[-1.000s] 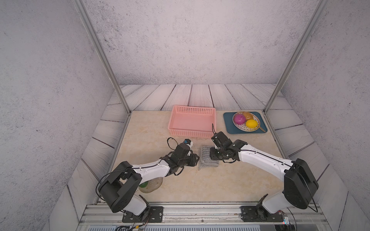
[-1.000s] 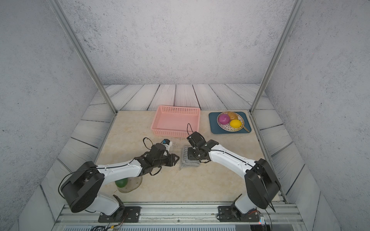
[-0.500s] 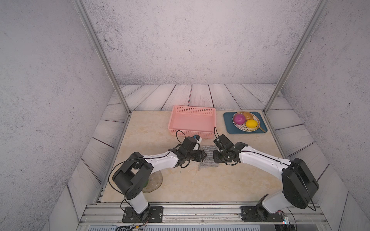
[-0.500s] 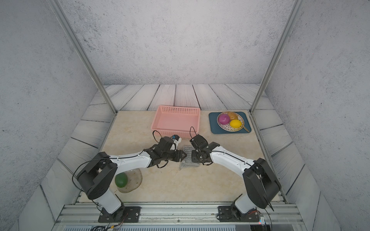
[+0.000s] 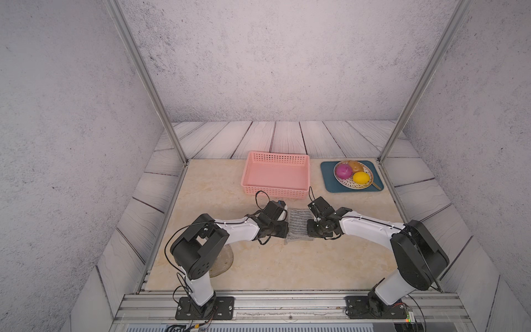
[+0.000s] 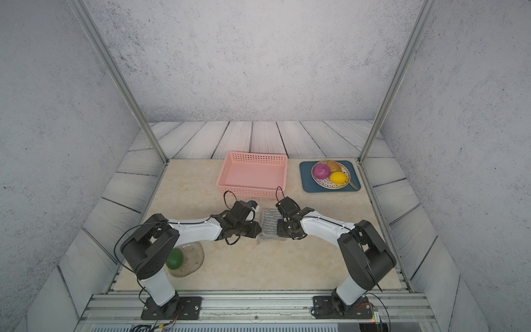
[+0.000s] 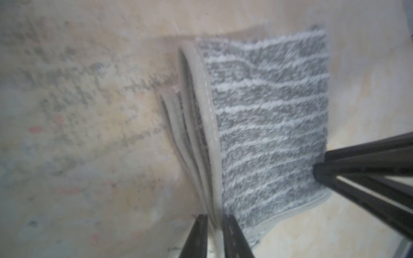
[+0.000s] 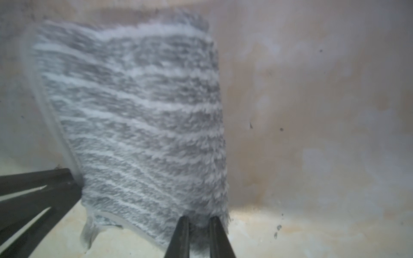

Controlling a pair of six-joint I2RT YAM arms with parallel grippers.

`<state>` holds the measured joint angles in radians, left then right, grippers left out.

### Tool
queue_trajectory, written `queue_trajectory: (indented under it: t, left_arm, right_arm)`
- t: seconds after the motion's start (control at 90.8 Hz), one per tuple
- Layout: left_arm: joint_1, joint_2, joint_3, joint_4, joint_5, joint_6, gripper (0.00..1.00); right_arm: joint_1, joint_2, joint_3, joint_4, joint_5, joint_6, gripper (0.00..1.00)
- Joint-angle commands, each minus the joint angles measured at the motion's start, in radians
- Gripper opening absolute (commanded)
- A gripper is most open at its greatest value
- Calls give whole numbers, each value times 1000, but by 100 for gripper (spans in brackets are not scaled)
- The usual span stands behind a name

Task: Fold the square dishcloth
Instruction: Smooth out the cleaning item at the center of the board.

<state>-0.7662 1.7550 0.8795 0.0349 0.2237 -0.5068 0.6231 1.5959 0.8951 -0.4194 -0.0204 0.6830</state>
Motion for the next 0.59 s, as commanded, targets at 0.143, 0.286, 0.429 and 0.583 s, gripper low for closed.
queue_trajectory:
  t: [0.143, 0.286, 0.429, 0.583]
  left_arm:
    - [-4, 9, -56, -34, -26, 16, 10]
    - [-4, -26, -72, -30, -25, 22, 9]
    - [-3, -91, -52, -44, -35, 25, 16]
    - [-1, -151, 13, -83, -59, 36, 40]
  right_arm:
    - [-32, 37, -63, 69, -66, 34, 15]
    - [-39, 27, -77, 91, -98, 21, 15]
    - [-40, -28, -57, 63, -85, -8, 22]
    - [-40, -91, -14, -20, -6, -27, 30]
